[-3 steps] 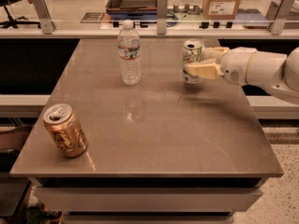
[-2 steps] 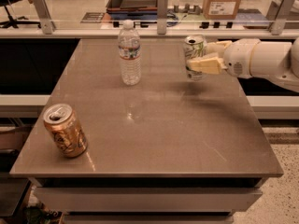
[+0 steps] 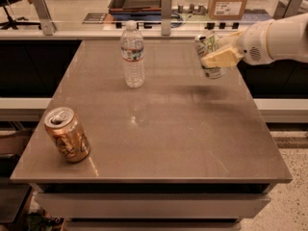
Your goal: Knock 7up can over
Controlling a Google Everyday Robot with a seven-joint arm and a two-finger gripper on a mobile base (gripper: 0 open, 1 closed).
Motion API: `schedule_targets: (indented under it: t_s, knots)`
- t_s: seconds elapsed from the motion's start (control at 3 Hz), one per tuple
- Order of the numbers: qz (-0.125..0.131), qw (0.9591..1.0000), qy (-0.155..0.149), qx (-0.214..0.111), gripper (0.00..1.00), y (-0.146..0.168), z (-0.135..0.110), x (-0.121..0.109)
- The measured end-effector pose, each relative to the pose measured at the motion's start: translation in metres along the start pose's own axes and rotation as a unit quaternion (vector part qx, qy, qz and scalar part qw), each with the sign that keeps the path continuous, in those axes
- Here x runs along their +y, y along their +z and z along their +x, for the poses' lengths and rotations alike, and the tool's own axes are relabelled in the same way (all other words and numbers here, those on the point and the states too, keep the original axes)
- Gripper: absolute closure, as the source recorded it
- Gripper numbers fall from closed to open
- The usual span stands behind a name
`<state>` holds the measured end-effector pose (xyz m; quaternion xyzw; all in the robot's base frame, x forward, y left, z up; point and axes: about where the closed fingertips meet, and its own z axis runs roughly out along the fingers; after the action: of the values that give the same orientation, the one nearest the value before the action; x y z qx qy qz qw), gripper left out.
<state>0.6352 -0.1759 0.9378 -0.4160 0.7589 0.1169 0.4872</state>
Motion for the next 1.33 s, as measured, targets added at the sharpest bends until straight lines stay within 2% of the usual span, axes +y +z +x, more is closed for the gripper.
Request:
schedule_targets:
  t_s: [0.33, 0.67, 1.0, 1.33]
  knots:
    - [-0.001, 0.9972, -0.011, 0.073, 1.00, -0.006, 0.015, 0.000]
    - [-0.012, 0.9917, 0.000, 0.128, 1.00, -0.003, 0.041, 0.011]
    - [-0.031, 0.9819, -0.008, 0.187, 1.00, 0.005, 0.062, 0.028]
    - [-0.047, 0.9664, -0.038, 0.250, 1.00, 0.016, 0.075, 0.041]
